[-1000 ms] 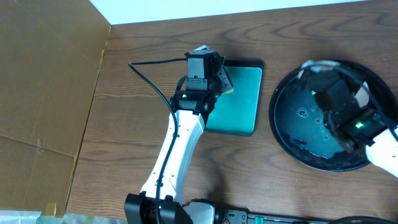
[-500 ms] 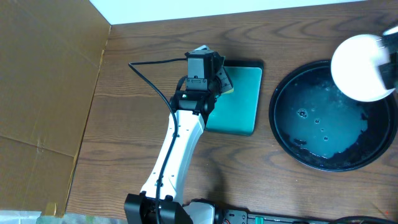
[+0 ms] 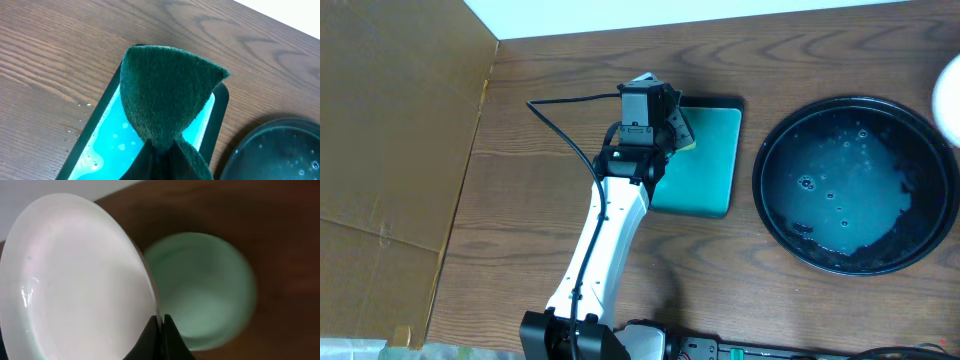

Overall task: Clean dirty plates on tray and stack at the side
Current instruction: 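Lift the cleaned plate with the right gripper toward the right edge, then lower the sponge into the teal water tray and release it with the left gripper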

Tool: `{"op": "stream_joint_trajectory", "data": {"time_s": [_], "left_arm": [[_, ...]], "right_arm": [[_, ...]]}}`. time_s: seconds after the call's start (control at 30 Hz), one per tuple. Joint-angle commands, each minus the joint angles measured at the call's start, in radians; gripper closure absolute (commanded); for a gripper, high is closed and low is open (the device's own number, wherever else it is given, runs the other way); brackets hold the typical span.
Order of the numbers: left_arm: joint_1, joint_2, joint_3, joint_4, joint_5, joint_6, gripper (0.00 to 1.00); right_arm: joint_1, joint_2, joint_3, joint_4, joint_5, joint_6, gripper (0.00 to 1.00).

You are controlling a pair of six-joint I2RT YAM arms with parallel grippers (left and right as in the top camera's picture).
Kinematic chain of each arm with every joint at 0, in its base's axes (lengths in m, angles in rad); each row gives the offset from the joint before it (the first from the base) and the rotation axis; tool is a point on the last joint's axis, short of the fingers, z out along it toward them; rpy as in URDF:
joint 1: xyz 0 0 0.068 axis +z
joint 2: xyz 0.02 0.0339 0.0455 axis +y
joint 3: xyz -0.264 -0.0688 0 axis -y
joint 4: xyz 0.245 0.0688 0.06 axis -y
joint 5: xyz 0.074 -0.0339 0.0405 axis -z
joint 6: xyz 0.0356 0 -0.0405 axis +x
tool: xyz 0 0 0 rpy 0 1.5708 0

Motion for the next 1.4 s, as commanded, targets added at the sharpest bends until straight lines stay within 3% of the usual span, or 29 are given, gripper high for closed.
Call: {"op": "stream_joint_trajectory", "data": {"time_s": [0.0, 0.23, 0.5, 0.57, 0.63, 0.67, 0.8, 1.37], "left_arm": [[0.003, 0.0, -0.004, 0.005, -0.008, -0.009, 0.93], [0.003, 0.0, -0.004, 0.008, -0.008, -0.009, 0.93], [0.003, 0.0, -0.004, 0.008, -0.008, -0.009, 0.93], [0.003, 0.0, -0.004, 0.009, -0.008, -0.009, 0.93], [0.003, 0.0, -0.004, 0.009, -0.008, -0.009, 0.93], [0.003, 0.0, -0.004, 0.008, -0.008, -0.009, 0.93], [0.003, 0.006, -0.004, 0.008, -0.008, -0.009, 0.93], [0.003, 0.288, -0.031, 0.031, -0.02, -0.009, 0.93]], "right_arm": [[-0.023, 0.047, 0.01, 0.014, 0.23, 0.16, 0.98], [-0.024, 0.211, 0.01, 0.113, 0.321, 0.305, 0.98], [-0.024, 0.301, 0.011, 0.181, 0.365, 0.307, 0.99], [-0.025, 0.294, 0.011, 0.191, 0.369, 0.306, 0.79], [-0.025, 0.287, 0.013, 0.192, 0.369, 0.306, 0.39], [-0.025, 0.281, 0.013, 0.19, 0.367, 0.306, 0.24], [-0.021, 0.23, 0.013, 0.155, 0.325, 0.306, 0.01], [0.158, -0.213, 0.013, -0.05, 0.275, 0.306, 0.01]]}}
